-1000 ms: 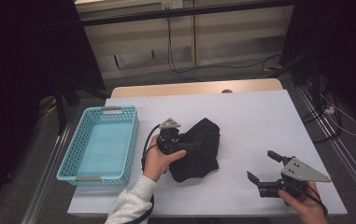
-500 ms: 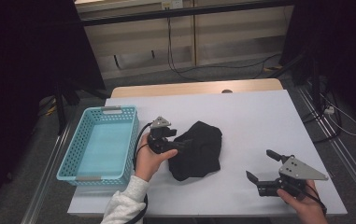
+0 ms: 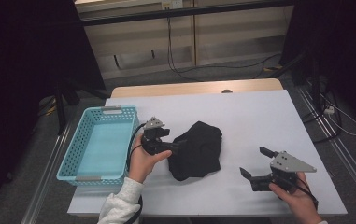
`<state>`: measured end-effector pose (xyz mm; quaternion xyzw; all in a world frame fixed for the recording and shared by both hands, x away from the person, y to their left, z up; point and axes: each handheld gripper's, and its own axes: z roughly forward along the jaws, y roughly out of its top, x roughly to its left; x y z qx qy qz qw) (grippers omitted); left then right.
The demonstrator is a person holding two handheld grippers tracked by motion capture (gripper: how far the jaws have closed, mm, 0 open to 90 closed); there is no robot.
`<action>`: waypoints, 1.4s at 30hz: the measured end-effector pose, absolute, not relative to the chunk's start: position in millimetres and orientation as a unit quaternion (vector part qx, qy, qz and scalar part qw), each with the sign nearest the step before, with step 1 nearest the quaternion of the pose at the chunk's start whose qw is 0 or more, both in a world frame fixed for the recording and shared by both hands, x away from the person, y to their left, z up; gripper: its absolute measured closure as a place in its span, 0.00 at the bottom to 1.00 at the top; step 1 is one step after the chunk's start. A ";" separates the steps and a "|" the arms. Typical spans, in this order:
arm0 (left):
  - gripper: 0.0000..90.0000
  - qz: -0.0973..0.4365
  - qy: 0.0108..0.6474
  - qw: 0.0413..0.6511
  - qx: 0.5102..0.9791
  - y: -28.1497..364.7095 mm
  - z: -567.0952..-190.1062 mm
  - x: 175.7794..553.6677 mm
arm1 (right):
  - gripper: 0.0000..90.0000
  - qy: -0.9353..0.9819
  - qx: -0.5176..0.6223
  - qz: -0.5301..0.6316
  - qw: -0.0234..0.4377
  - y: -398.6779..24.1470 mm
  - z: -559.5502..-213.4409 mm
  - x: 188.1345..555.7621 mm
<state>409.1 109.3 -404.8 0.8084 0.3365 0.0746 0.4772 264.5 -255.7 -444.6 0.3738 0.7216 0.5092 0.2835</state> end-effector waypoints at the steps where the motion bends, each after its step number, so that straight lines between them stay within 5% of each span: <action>1: 0.13 0.075 0.335 0.479 0.808 109.0 -405.1 408.8 | 0.02 0.724 0.373 0.508 0.281 -254.0 -445.2 267.0; 26: 0.13 0.086 0.347 0.469 0.808 123.7 -409.7 397.9 | 0.03 0.759 0.364 0.478 0.252 -216.6 -450.9 310.6; 42: 0.13 0.089 0.347 0.471 0.806 131.5 -408.4 392.1 | 0.18 0.774 0.351 0.465 0.247 -198.2 -450.5 318.7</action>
